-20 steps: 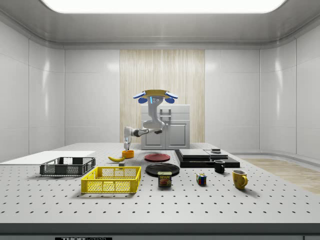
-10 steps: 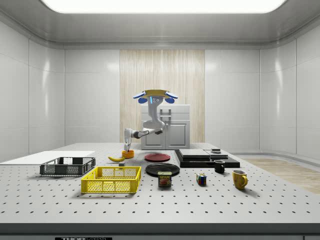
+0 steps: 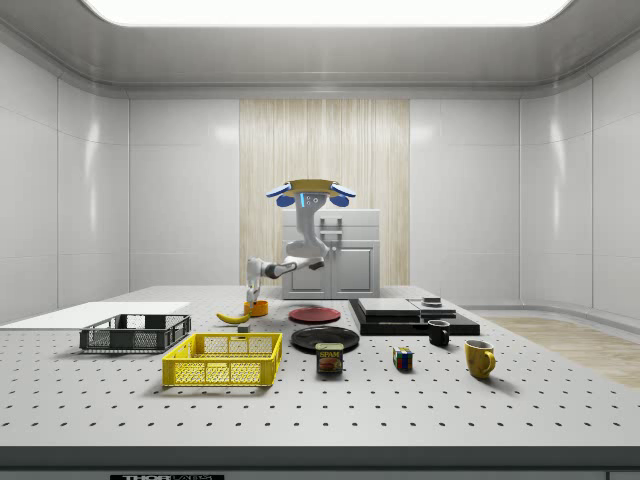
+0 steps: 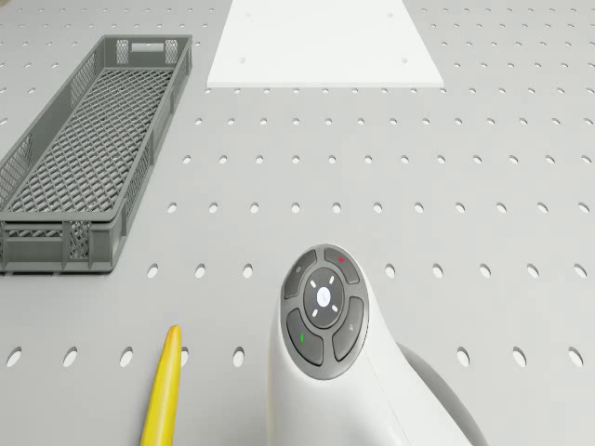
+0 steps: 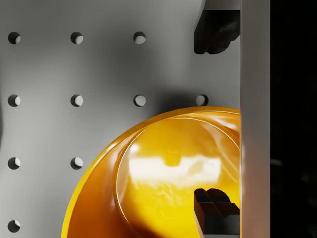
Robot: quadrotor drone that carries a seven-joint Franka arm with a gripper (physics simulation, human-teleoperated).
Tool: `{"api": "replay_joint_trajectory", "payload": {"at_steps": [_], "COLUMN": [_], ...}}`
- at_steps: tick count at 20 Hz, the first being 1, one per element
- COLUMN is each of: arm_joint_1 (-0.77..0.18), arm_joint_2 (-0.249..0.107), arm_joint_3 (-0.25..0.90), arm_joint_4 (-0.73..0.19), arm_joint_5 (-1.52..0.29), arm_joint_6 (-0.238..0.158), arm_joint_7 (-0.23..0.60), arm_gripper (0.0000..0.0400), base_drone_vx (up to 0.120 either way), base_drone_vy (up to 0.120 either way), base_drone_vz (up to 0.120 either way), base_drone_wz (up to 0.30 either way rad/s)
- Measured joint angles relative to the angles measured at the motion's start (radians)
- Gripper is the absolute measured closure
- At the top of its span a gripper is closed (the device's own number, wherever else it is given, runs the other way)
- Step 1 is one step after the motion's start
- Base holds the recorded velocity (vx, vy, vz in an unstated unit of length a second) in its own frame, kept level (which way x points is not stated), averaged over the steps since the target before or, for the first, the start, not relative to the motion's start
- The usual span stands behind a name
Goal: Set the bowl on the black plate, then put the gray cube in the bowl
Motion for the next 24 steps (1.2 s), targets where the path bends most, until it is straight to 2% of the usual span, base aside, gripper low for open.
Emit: {"api": "replay_joint_trajectory", "payload": {"at_steps": [7,8,10,13,17,24], "arm_joint_1": [-0.017,-0.018,-0.019,-0.020,-0.019,-0.012], "arm_joint_2": [0.012,0.013,0.015,0.018,0.021,0.023], "arm_joint_3": [-0.011,-0.012,-0.013,-0.014,-0.015,0.006], "arm_joint_4": [0.007,0.007,0.008,0.008,0.008,-0.003], "arm_joint_5": [-0.014,-0.015,-0.017,-0.019,-0.020,-0.002], "arm_joint_6": [-0.004,-0.005,-0.006,-0.008,-0.011,-0.025], "arm_joint_7": [0.013,0.014,0.015,0.016,0.015,0.015], "arm_gripper": [0.0000,0.0066,0.0158,0.0233,0.0275,0.0296], "base_drone_vx": [0.000,0.000,0.000,0.000,0.000,0.000], "base_drone_vy": [0.000,0.000,0.000,0.000,0.000,0.000], "base_drone_vz": [0.000,0.000,0.000,0.000,0.000,0.000], "base_drone_wz": [0.000,0.000,0.000,0.000,0.000,0.000]}}
